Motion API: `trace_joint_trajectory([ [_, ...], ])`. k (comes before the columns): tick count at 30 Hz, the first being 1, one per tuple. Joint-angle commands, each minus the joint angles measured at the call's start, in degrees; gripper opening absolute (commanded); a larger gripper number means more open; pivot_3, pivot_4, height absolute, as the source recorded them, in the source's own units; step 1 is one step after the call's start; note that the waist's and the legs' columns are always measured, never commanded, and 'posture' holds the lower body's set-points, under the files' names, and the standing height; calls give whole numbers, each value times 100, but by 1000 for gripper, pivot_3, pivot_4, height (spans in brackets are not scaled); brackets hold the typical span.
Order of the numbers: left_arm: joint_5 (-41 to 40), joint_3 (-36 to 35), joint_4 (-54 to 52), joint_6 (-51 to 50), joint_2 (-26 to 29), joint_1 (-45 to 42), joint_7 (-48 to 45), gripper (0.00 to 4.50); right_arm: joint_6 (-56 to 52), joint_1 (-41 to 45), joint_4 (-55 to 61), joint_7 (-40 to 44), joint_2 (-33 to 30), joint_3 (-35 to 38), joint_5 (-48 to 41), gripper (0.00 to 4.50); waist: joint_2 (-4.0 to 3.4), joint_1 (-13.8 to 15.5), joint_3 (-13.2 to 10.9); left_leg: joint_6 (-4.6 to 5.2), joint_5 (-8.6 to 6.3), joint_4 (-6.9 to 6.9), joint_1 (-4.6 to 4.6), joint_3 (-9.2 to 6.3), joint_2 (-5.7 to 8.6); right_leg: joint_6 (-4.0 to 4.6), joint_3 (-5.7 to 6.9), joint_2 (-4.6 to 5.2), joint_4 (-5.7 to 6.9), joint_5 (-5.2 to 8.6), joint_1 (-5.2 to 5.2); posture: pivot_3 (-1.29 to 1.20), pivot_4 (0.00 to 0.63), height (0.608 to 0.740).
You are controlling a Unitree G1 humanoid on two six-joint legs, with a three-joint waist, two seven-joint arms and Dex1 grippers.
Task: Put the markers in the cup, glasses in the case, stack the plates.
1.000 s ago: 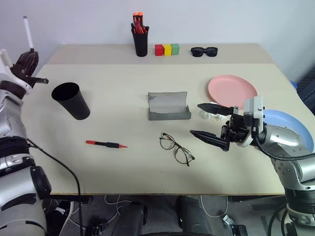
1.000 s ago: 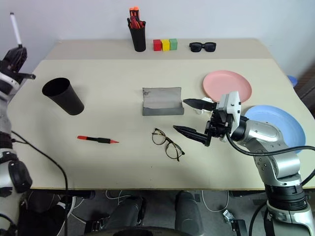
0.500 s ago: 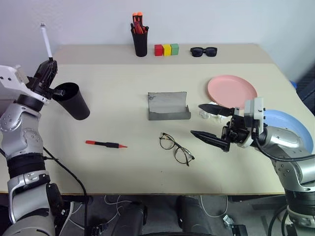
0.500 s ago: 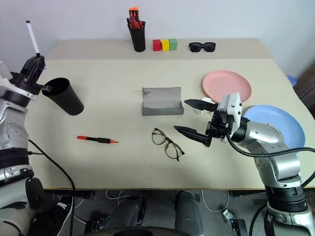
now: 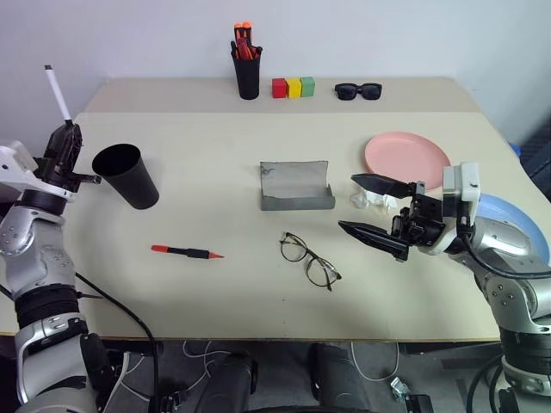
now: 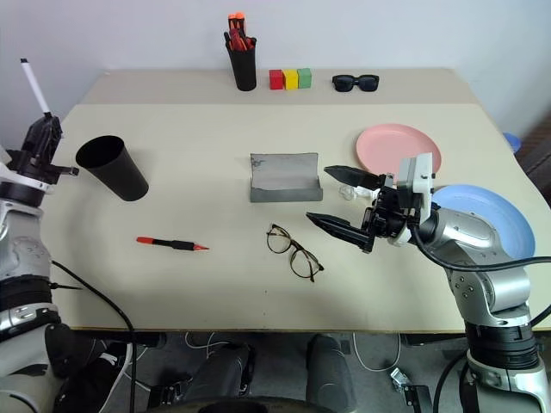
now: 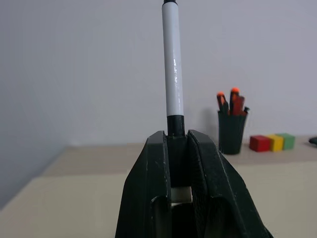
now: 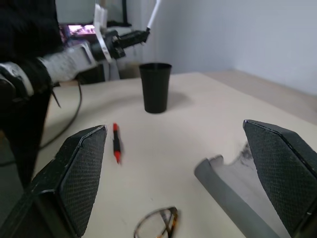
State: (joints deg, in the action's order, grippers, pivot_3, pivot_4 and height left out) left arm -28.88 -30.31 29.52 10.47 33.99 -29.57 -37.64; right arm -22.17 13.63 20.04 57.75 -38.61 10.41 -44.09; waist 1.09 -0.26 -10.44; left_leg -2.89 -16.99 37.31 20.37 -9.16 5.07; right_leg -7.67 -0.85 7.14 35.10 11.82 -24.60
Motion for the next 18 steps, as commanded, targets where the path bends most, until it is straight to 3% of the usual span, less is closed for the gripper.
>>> trace_joint_trajectory([
  [1, 117, 27, 148, 347, -8, -82, -30, 24, 28, -1, 159, 17, 7, 239, -196, 4500, 1, -16, 0, 0, 0, 0, -1, 0, 0, 0, 0, 0, 0, 0, 0, 0, 150, 740],
  [18, 242, 249, 773, 674, -117, -428, -196, 24, 244, -291, 89, 167, 10, 360, -216, 4500, 1, -35, -1, 1, 0, -1, -1, 0, 0, 0, 1, 0, 1, 0, -2, 0, 150, 740],
])
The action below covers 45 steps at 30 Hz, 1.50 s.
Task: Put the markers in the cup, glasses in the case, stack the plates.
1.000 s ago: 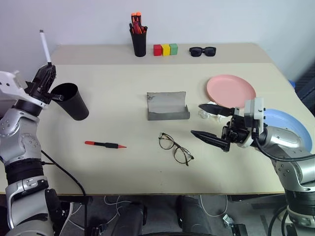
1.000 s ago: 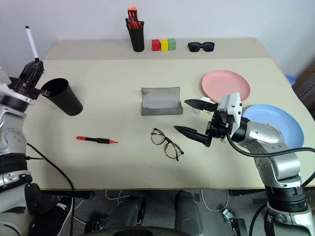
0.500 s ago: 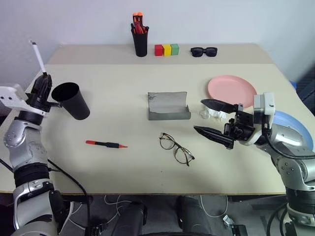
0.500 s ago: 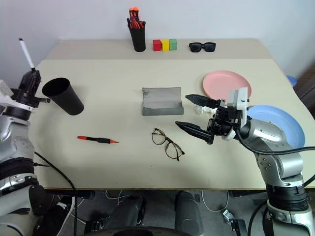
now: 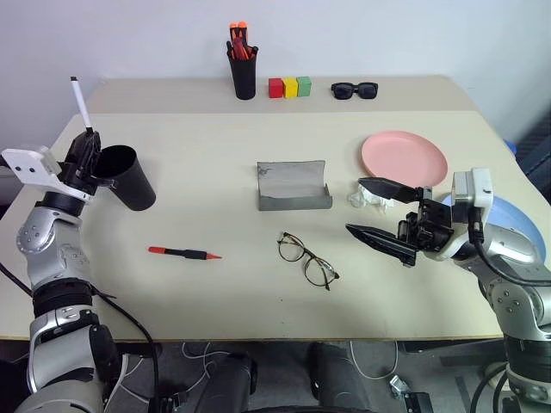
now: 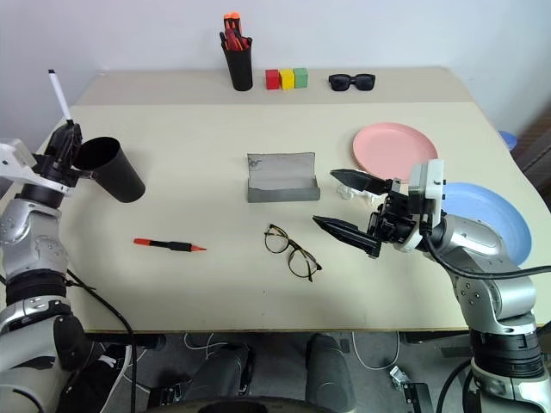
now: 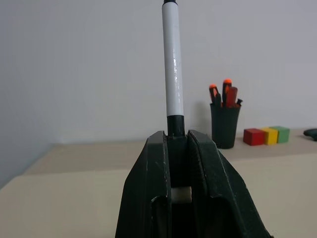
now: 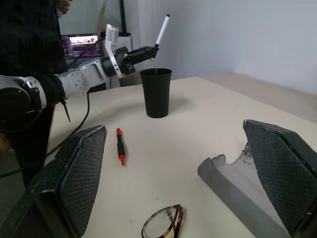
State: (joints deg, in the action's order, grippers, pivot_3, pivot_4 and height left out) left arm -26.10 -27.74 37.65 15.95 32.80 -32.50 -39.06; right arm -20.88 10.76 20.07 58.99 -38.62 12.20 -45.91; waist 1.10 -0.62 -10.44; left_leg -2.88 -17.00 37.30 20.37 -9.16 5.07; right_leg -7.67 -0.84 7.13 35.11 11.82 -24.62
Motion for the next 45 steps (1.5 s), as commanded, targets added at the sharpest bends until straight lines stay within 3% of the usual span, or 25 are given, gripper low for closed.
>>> trace_joint_trajectory([
  [1, -31, 9, -25, 127, -11, -143, -70, 24, 124, -13, 83, 47, 6, 184, -30, 4500, 0, 2, 0, 0, 0, 0, 0, 0, 0, 0, 0, 0, 0, 0, 0, 0, 150, 740],
  [10, -87, -33, -110, 67, 1, -137, -228, 4475, 148, -3, 77, 26, 1, 163, 16, 4500, 0, -3, 0, 0, 0, 0, 0, 0, 0, 0, 0, 0, 0, 0, 0, 0, 150, 740],
  [15, -352, 62, -951, -848, 99, 159, -310, 4475, 136, 89, 34, -3, 23, 116, 54, 4500, 0, -4, 0, 0, 0, 0, 1, 0, 0, 0, -1, 0, -1, 0, 0, 0, 150, 740],
  [22, -1745, 508, -3195, -3880, 984, 807, -1371, 4475, 115, 179, -44, 25, 2, 88, 80, 4500, 1, -9, -3, 3, -2, -1, 3, -2, -2, 0, 0, -1, 1, 1, -1, 0, 150, 740],
  [28, -1345, 1594, -3895, -4581, 1823, 988, -2472, 4475, 122, 30, -95, 232, -183, 182, 150, 4500, -12, -10, -6, 3, -2, -6, -2, 5, -1, 0, -2, -1, 0, 1, 1, 0, 150, 740],
  [30, -1038, 1967, -3892, -4462, 1985, 985, -2800, 4475, 134, -13, -89, 249, -201, 230, 146, 4500, -10, -9, -8, 3, -2, -8, -2, 5, -2, 1, -2, -2, -1, 1, 0, 0, 150, 740],
  [35, 489, 3307, -2987, -3019, 2183, 630, -3915, 4475, 212, -153, -2, 214, -101, 237, 180, 4500, -22, -1, -14, 3, -2, -12, -3, 12, -4, 2, -7, -4, -3, 2, -2, 0, 150, 740],
  [45, 1466, 4344, -886, -1982, 1981, -863, -5321, 4475, 369, -445, 121, 178, -71, 314, 244, 4500, -17, -19, -16, 6, -3, -8, 2, 12, -4, 1, -6, -6, -6, 2, -2, 0, 150, 740],
])
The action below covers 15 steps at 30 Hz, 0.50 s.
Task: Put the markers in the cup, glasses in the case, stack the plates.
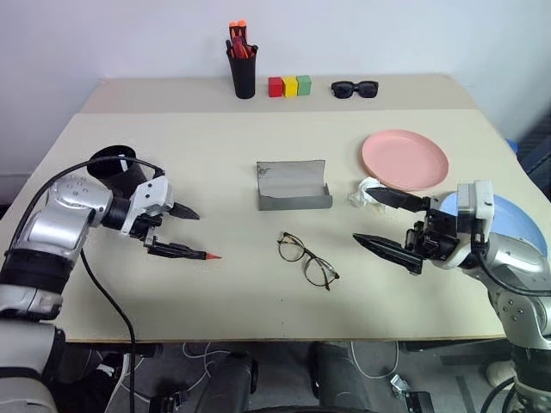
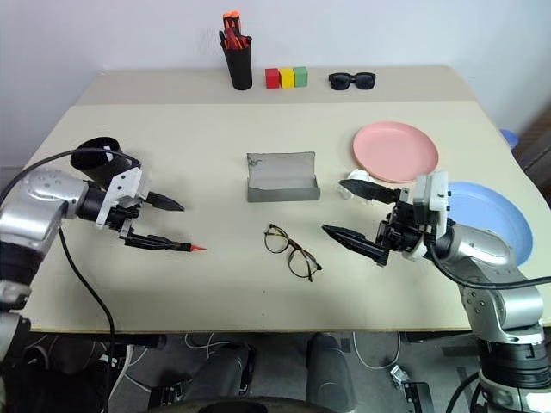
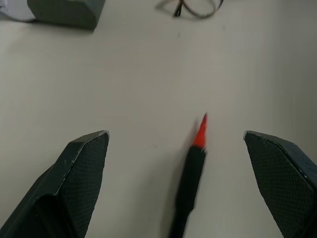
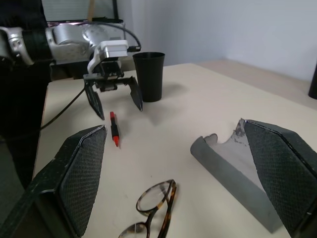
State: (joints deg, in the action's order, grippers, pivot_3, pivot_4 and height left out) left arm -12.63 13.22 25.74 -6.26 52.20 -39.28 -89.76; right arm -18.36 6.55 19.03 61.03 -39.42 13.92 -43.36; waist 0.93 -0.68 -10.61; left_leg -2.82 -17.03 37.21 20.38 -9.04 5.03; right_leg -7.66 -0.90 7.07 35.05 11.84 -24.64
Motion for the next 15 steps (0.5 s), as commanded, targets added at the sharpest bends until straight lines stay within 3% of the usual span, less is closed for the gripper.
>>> trace_joint_trajectory([
  [1, 100, 405, 427, 304, 76, -260, -270, 4475, 123, -28, 236, -44, 17, 134, -6, 4500, 0, -22, 0, 1, -1, 0, 0, 1, 0, 0, 0, -1, 0, 0, 0, 0, 150, 740],
  [8, -169, 1442, 950, 958, 315, -698, -274, 4475, 76, -2, 329, -164, 25, 89, 2, 4500, 7, -6, -4, 3, -1, 4, 3, -1, 0, -1, -1, -1, 5, 0, -2, 0, 150, 740],
  [14, -22, 1554, 1162, 1572, -78, -753, -274, 4475, 14, 58, 377, -263, 21, 24, -10, 4500, 10, 5, -6, 3, -1, 7, 4, -1, 0, -1, -1, -1, 5, 0, -1, 0, 150, 740],
  [15, 127, 1613, 1188, 1753, -72, -724, -274, 4240, 4, 38, 394, -264, 10, 27, -18, 4500, 11, 3, -6, 3, -1, 7, 5, -1, 0, -1, -1, -1, 5, 0, -2, 0, 150, 740],
])
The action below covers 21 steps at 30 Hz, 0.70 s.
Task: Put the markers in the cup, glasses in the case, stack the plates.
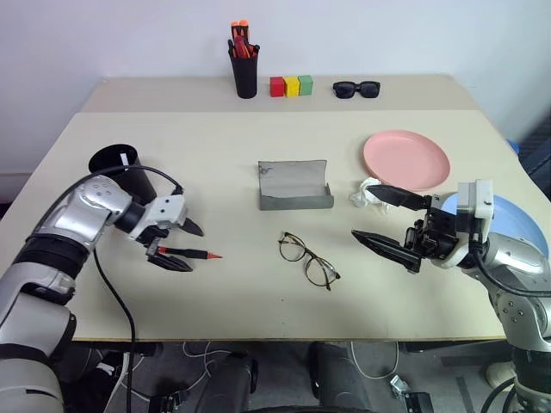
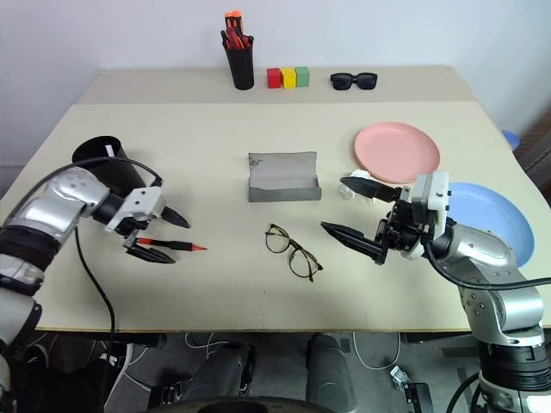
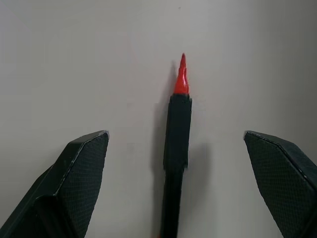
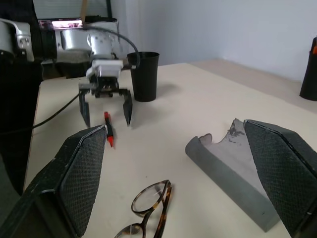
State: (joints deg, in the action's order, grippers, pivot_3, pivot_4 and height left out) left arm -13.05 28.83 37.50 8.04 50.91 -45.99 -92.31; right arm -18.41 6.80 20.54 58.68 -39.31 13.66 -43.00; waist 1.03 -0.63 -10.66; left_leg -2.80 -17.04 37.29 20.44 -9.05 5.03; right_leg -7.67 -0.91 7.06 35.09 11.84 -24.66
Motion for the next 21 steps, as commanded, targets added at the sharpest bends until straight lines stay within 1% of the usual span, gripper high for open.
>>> trace_joint_trajectory([
  [1, 279, 92, 43, 468, 62, -37, -19, 3953, 2, 2, 250, -26, -11, 59, -60, 4500, 0, -15, 0, 0, 0, 0, -1, 0, 0, 0, 0, 0, 0, 0, 0, 0, 150, 740],
  [2, 414, 99, 126, 649, 56, -21, -19, 3624, -6, -20, 263, -5, -39, 67, -58, 4500, 0, -28, 0, 1, -1, -1, -2, 1, 0, 0, -1, 0, 0, 0, 0, 0, 150, 740],
  [5, 540, 180, 269, 789, 90, -38, -19, 2229, -21, -49, 273, 45, -109, 76, -37, 4500, 0, -29, 0, 3, -1, -3, -5, 3, -1, 0, -2, -2, 0, 0, 0, 0, 150, 740],
  [9, 445, 161, 315, 903, 92, -108, -19, 110, -84, 61, 271, -33, -103, 54, -52, 4500, -1, -26, 0, 3, -1, -1, -5, 3, -1, 0, -2, -2, 1, 0, 0, 0, 150, 740],
  [11, 294, -40, 287, 807, -32, -121, -19, 44, -117, 134, 276, -59, -83, -1, -40, 4500, -1, -26, 0, 3, -1, -1, -5, 3, -1, 0, -2, -2, 2, 0, 0, 0, 150, 740],
  [15, -297, -652, -84, -49, -250, -120, -19, 44, -166, 150, 303, -32, -127, -49, 2, 4500, 3, 2, -2, 3, -1, 2, 0, 1, -1, -1, -1, -2, 2, 0, 0, 0, 150, 740],
  [19, -929, -1790, -286, -946, -476, -315, 495, 44, -279, 178, 344, -27, -153, 30, -159, 4500, 6, -9, -3, 4, -2, 8, 2, -2, 0, -1, 0, -2, 3, 0, 0, 0, 150, 740],
  [21, -1211, -2411, -244, -1347, -522, -540, 989, 44, -336, 192, 385, -56, -143, 44, -246, 4500, 7, -24, -4, 4, -2, 7, -1, -3, 0, -1, 1, -2, 4, 0, 0, 0, 150, 740],
])
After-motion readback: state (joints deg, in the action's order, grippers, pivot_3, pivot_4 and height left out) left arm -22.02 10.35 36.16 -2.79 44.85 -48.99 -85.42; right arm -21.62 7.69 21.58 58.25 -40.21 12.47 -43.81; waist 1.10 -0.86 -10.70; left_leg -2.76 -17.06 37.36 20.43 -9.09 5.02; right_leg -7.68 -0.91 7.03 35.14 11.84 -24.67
